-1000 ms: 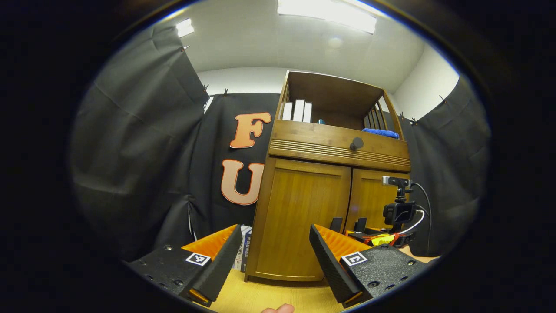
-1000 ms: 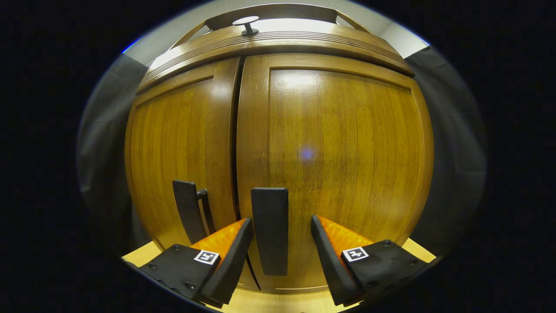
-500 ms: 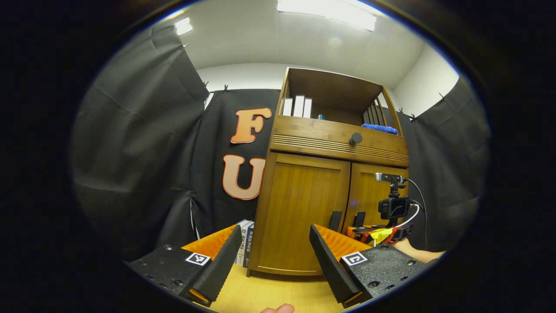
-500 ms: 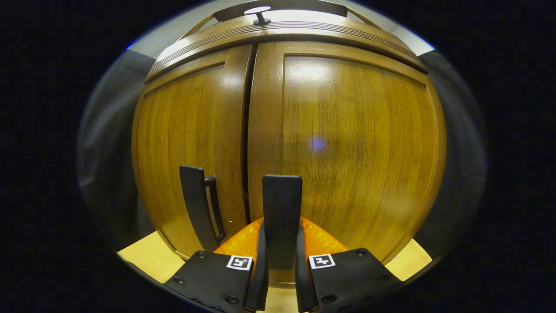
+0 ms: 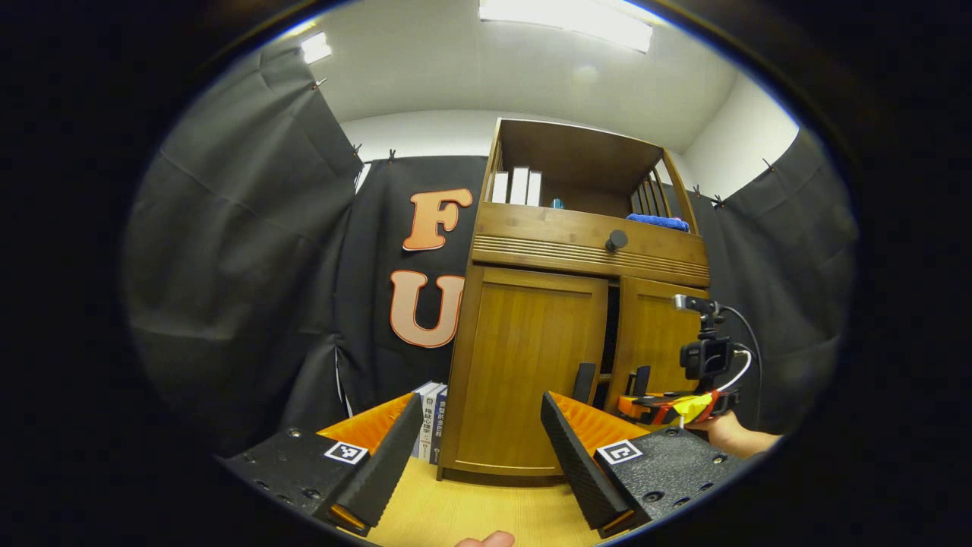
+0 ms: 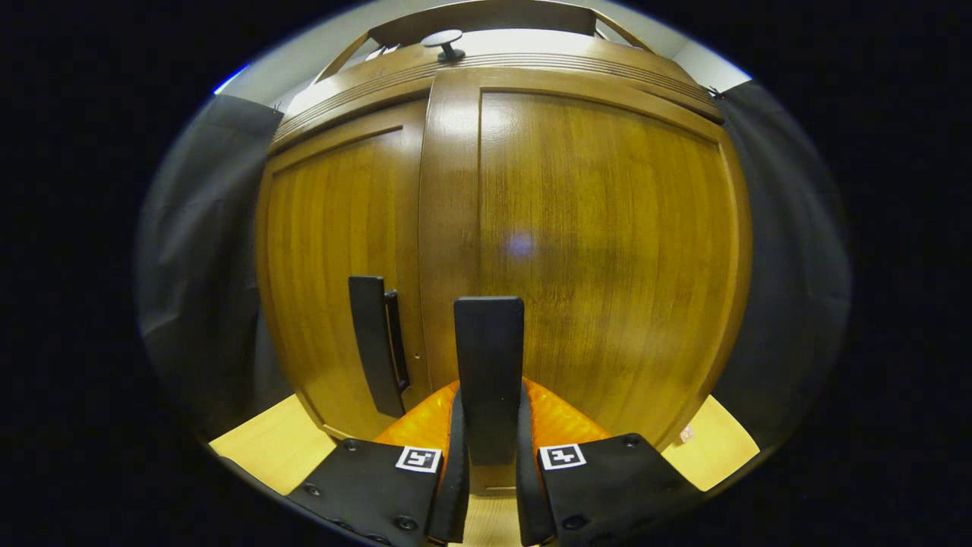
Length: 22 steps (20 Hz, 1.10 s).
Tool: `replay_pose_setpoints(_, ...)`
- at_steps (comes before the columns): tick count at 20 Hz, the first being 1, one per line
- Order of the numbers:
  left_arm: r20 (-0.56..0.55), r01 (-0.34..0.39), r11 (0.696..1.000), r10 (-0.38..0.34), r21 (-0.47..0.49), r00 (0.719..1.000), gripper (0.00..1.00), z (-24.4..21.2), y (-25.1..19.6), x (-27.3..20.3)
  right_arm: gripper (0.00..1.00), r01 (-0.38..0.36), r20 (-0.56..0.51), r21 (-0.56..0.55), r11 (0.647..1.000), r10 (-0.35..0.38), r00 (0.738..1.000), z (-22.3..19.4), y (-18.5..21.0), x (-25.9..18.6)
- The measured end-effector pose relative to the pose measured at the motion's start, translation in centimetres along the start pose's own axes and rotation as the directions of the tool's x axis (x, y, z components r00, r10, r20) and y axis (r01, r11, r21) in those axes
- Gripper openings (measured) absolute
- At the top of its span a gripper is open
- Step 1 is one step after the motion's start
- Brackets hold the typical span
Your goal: Open the right door of the double-door shoe cabinet with the right hand, and open the left door with the left hand.
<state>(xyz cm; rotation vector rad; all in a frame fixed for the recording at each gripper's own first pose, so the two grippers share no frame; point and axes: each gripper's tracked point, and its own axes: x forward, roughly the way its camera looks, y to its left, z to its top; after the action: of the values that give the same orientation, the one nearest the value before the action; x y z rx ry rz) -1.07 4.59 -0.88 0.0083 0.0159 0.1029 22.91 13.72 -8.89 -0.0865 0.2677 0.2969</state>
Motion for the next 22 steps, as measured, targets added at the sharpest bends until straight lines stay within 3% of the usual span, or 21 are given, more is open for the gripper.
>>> replay_pose_setpoints(1, 0.001, 0.003, 1.000, -0.003, -0.002, 1.000, 0.92, 0.0, -0.1, 0.0, 0.34, -0.010, 0.006, 0.005, 1.000, 0.010, 1.000, 0.1, 0.0, -0.4)
replay_pose_setpoints(4, -0.003, 0.014, 1.000, -0.014, -0.011, 1.000, 0.95, -0.2, -0.4, 0.0, 0.34, -0.021, 0.008, 0.022, 1.000, 0.021, 1.000, 0.1, -0.3, -2.1)
replay_pose_setpoints(5, -0.008, 0.019, 1.000, -0.019, -0.017, 1.000, 0.95, -0.4, -0.6, 0.1, 0.29, -0.019, 0.012, 0.019, 1.000, 0.019, 1.000, -0.1, -0.4, -2.7)
replay_pose_setpoints(8, -0.023, 0.048, 0.998, -0.049, -0.031, 0.999, 0.94, -0.7, -1.8, 0.1, 0.38, -0.017, 0.018, 0.000, 1.000, 0.017, 1.000, -0.2, -1.3, -3.9)
replay_pose_setpoints(9, -0.022, 0.057, 0.998, -0.058, -0.030, 0.998, 0.95, -0.8, -2.2, 0.1, 0.34, -0.017, 0.018, -0.001, 1.000, 0.017, 1.000, -0.1, -1.5, -4.4)
replay_pose_setpoints(13, -0.030, 0.089, 0.996, -0.090, -0.018, 0.996, 0.95, -1.0, -3.7, 0.3, 0.33, -0.003, 0.026, -0.008, 1.000, 0.003, 1.000, -0.1, -2.5, -5.9)
replay_pose_setpoints(17, -0.042, 0.095, 0.995, -0.095, -0.002, 0.995, 0.92, -0.9, -5.5, 1.1, 0.38, 0.022, 0.030, 0.000, 1.000, -0.022, 0.999, -0.3, -4.1, -7.7)
replay_pose_setpoints(18, -0.045, 0.100, 0.995, -0.100, -0.008, 0.994, 0.95, -0.8, -6.1, 1.2, 0.33, 0.030, 0.027, -0.005, 1.000, -0.030, 0.999, -0.4, -4.6, -8.3)
replay_pose_setpoints(19, -0.044, 0.101, 0.995, -0.102, -0.017, 0.994, 0.92, -0.8, -6.8, 1.4, 0.29, 0.034, 0.027, -0.015, 0.999, -0.034, 0.999, -0.4, -5.2, -8.8)
replay_pose_setpoints(21, -0.044, 0.101, 0.994, -0.102, -0.032, 0.994, 0.95, -0.6, -8.0, 1.8, 0.37, 0.034, 0.022, -0.030, 0.999, -0.033, 0.999, -0.4, -6.1, -9.3)
replay_pose_setpoints(22, -0.046, 0.102, 0.994, -0.103, -0.035, 0.994, 0.95, -0.4, -8.7, 1.9, 0.33, 0.035, 0.015, -0.031, 0.999, -0.034, 0.999, -0.5, -6.4, -9.7)
